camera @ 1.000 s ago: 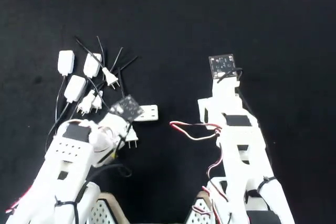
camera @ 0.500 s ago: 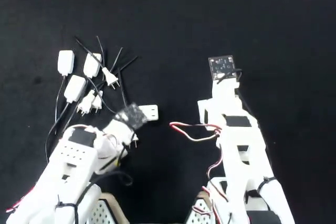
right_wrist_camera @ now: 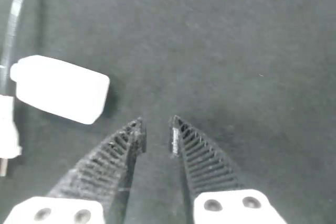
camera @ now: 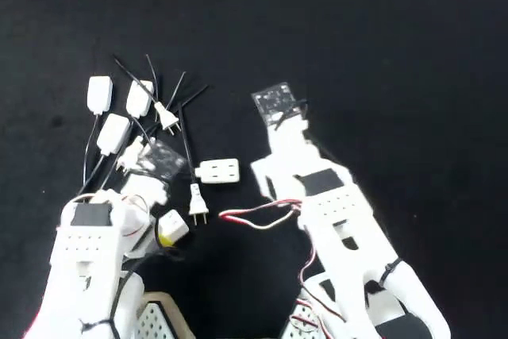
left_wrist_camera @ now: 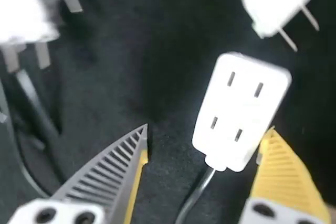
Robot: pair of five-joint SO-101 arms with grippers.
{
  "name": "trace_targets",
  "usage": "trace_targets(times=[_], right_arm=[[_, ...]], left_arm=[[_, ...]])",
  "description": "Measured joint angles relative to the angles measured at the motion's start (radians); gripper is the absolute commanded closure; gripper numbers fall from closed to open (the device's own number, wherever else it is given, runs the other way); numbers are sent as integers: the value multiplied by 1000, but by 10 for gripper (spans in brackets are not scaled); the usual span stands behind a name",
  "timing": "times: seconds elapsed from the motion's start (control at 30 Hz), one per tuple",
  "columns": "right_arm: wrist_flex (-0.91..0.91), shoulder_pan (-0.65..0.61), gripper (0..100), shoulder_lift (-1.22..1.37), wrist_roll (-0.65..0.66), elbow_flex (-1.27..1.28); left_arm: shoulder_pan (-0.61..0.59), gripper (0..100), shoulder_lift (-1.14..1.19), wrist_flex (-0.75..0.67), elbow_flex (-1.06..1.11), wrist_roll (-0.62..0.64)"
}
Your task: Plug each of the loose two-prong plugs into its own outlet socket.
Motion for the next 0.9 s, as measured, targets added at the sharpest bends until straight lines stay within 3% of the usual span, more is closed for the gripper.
trace_targets(times=[0.13, 0.27, 0.4, 0.5, 0.77, 0.9], right_arm=[[2, -75, 916, 0, -8, -20], [2, -178, 915, 0, -18, -20], [29, -269, 913, 5, -150, -37], [64, -345, 913, 60, -269, -87], [92, -410, 913, 423, -474, -273], [152, -407, 913, 514, -505, -358]], left_arm=[[-14, 671, -224, 91, 0, 114], [-61, 673, -489, 198, 37, 138], [-207, 674, -744, 261, 86, 138], [-308, 674, -755, 242, 147, 143], [-307, 675, -741, 203, 249, 141], [-307, 675, -786, 203, 290, 140]])
